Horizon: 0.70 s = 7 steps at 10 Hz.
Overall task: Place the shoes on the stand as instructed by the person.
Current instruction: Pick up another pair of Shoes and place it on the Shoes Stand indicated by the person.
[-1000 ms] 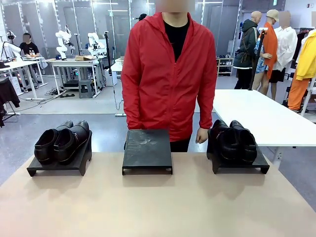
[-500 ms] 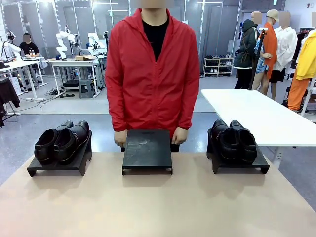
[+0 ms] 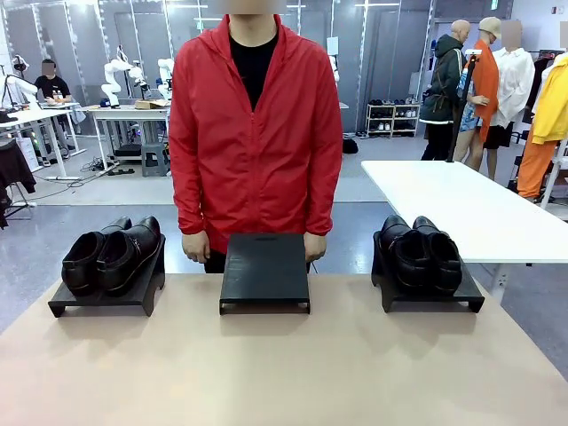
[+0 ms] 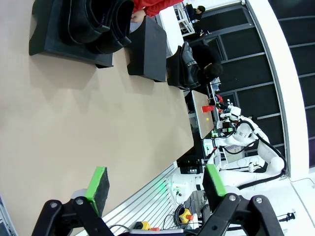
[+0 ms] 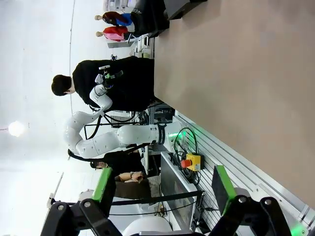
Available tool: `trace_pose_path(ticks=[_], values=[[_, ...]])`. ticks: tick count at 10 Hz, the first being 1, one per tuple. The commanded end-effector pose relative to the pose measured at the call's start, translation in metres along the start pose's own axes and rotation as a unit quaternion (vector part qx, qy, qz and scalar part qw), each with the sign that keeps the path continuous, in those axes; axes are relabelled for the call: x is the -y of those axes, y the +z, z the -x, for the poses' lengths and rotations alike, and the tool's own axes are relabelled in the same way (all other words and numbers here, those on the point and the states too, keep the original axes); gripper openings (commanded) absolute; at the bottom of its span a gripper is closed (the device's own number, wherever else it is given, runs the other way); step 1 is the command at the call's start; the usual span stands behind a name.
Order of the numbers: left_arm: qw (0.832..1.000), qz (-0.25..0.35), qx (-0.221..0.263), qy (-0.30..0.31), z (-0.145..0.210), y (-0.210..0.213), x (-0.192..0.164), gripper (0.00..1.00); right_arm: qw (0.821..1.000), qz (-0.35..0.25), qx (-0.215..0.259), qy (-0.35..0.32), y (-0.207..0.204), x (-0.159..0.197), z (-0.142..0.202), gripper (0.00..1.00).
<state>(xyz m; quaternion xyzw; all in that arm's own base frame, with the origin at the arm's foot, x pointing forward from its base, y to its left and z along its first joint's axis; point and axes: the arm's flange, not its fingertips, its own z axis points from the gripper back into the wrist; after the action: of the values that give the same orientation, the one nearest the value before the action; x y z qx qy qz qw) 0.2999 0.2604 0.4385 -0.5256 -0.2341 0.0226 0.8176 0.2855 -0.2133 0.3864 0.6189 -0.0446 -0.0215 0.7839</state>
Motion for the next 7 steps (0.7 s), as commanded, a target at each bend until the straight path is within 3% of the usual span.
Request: trace_pose_path(ticks=[1,7], values=[[1.000,0.006,-0.001,-0.007,0.0026,0.0013,0.0006,0.98,1.000,0.004,-0.004,0.004,0.0021,-0.0026,0.0017,1.00],[1.000,0.006,-0.001,-0.007,0.0026,0.0013,0.0006,0.98,1.000,0.004,-0.004,0.004,0.0021,-0.0026,0.0017,1.00]])
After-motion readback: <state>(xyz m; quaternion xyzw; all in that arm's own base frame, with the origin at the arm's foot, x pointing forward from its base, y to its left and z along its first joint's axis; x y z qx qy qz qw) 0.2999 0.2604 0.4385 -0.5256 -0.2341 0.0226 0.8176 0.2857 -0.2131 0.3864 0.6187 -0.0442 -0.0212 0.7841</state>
